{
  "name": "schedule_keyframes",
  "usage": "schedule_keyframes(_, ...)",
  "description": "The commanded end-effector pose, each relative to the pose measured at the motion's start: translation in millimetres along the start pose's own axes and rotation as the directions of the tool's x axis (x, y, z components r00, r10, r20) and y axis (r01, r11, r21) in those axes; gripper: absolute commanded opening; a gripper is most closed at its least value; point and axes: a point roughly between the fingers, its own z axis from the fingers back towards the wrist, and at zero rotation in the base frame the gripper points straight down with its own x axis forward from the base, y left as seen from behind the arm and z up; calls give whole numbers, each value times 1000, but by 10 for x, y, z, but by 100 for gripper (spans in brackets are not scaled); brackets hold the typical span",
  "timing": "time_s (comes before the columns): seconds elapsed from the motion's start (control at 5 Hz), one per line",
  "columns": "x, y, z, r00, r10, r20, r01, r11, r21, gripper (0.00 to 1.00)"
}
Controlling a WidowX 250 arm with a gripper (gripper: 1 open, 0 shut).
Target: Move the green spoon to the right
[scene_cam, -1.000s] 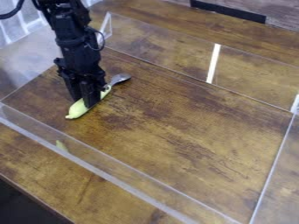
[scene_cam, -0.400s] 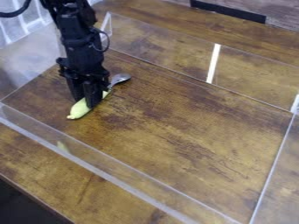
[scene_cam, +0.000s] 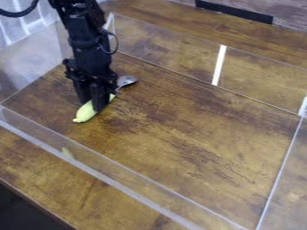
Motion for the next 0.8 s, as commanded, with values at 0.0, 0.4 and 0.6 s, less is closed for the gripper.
schedule_keyframes(0.0, 99, -486, 0, 994, -107, 6, 107, 994, -9, 0)
schedule_keyframes(0.4, 22, -642, -4, 988, -154, -19, 154, 988, -12, 0)
schedule_keyframes(0.6, -21, -687, -3, 984, -174, -33, 173, 985, -17, 0)
